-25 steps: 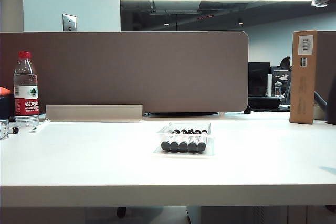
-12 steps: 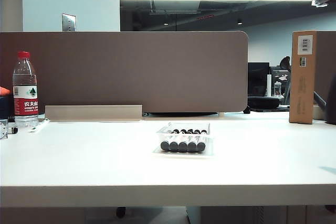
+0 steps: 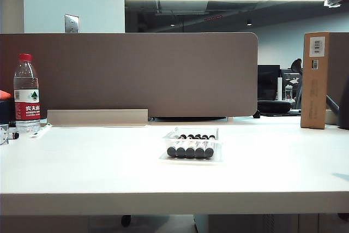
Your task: Pick up the markers scattered on the table and put them into the packaging box, making sure the markers fit the shape of the box's grooves.
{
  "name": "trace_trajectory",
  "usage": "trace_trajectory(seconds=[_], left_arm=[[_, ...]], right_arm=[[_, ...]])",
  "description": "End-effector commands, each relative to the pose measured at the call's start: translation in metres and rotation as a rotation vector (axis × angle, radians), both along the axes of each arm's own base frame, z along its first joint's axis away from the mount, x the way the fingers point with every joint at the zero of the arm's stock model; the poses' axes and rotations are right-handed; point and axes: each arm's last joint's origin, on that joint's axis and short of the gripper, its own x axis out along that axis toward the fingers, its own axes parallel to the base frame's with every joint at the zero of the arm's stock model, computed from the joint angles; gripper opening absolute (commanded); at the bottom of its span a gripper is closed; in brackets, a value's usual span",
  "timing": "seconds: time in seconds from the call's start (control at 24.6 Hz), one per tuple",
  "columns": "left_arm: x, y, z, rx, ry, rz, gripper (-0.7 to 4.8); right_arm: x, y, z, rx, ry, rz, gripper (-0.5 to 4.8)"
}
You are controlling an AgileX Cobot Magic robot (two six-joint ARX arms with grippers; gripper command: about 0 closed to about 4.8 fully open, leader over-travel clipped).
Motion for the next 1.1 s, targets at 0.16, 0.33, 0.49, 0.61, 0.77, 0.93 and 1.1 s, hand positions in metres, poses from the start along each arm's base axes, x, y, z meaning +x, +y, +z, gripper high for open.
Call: trace_trajectory(seconds=[0.16, 0.33, 0.49, 0.61, 0.77, 0.93, 1.1], left_arm=[[0.0018, 0.0058, -0.0096, 0.207, -0.007, 0.055, -0.02], [0.0016, 0.0065, -0.0092, 0.244, -0.016, 0.084, -0.02], [0.0018, 0.0086, -0.0091, 0.181, 0.000, 0.156, -0.02], [0.0018, 0.0087, -0.0089, 0.183, -0.002, 0.158, -0.02], [0.0018, 0.0089, -0.0086, 0.186, -0.005, 0.166, -0.02], [0.0018, 0.0089, -0.0086, 0.185, -0.005, 0.167, -0.02], [0.0019, 0.0109, -0.0071, 0.153, -0.011, 0.238, -0.02]], right_arm=[[0.0001, -0.0001, 0.0035, 0.005, -0.022, -0.001, -0.01], [0.0001, -0.0001, 0.0035, 0.005, -0.022, -0.001, -0.01], [0.0001, -0.0001, 0.0035, 0.005, -0.022, -0.001, -0.01], [0.0001, -0.0001, 0.0035, 0.005, -0.022, -0.001, -0.01], [0.0000, -0.0002, 0.0035, 0.005, -0.022, -0.001, -0.01], [0.0000, -0.0002, 0.0035, 0.005, -0.022, -0.002, -0.01], [0.0001, -0.0001, 0.0035, 0.005, -0.022, -0.001, -0.01]])
